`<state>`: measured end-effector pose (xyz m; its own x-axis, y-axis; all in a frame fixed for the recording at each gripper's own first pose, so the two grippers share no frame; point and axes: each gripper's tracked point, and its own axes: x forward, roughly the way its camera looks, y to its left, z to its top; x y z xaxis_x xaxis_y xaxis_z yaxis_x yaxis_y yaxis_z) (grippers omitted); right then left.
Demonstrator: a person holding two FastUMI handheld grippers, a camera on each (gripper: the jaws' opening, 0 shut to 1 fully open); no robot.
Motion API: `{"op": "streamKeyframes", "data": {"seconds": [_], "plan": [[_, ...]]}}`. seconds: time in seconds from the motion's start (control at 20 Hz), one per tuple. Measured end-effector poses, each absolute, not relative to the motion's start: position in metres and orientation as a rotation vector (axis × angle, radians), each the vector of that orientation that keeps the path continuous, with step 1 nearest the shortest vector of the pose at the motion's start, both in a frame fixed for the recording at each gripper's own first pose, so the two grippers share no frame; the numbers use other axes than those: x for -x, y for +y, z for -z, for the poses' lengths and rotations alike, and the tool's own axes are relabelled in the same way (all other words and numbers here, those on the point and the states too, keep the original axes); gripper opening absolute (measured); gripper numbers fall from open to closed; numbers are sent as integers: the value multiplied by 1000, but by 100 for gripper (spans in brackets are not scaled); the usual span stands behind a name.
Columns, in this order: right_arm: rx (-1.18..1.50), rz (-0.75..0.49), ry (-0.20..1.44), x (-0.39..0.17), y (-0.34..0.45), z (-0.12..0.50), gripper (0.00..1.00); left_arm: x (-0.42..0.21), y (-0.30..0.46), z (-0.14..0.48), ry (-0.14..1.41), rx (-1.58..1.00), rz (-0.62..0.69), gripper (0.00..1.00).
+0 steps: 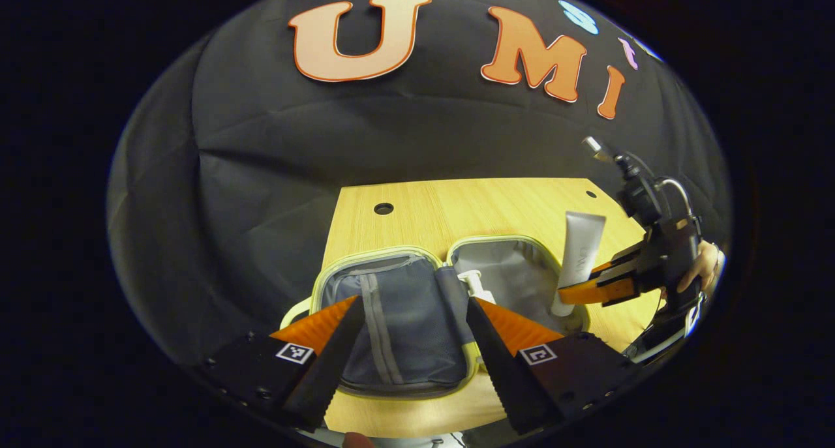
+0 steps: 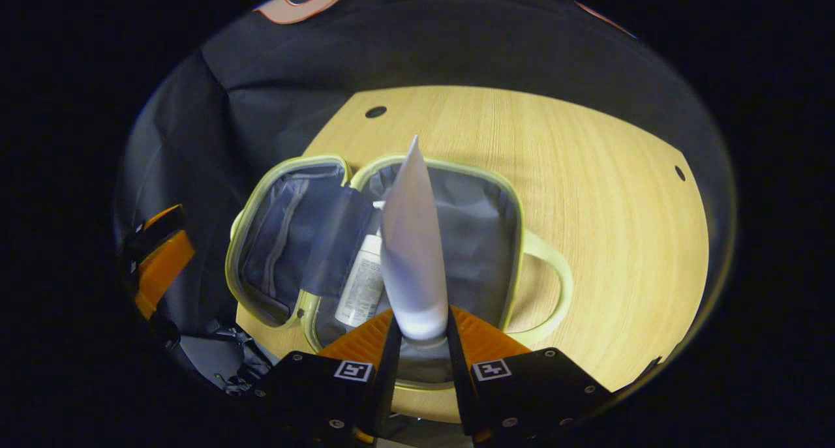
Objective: First open the suitcase, pack the skin care products into it, and then close the suitcase.
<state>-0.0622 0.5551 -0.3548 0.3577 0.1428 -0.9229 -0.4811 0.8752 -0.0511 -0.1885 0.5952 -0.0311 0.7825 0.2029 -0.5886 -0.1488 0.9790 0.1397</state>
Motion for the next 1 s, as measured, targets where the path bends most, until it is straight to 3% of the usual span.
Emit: {"op": "streamKeyframes", "data": {"seconds": [0.3,0.55,0.6,0.7,0.75,0.8,1.0], "plan": [[390,-316,1251,59,541,403,42,200,614,40,658,-47,-200,99],[328,-344,1243,57,554,396,41,206,618,40,661,-51,-217,99],[317,-348,1227,56,557,394,36,206,617,40,663,-45,-215,99],[317,-355,1186,54,560,385,75,207,620,41,660,-39,-223,99],[320,-357,1166,53,558,380,72,209,622,42,660,-36,-227,99],[319,-361,1147,53,559,376,89,210,624,42,658,-32,-231,99],[250,-402,1027,50,576,348,94,218,643,48,663,8,-257,99]]}}
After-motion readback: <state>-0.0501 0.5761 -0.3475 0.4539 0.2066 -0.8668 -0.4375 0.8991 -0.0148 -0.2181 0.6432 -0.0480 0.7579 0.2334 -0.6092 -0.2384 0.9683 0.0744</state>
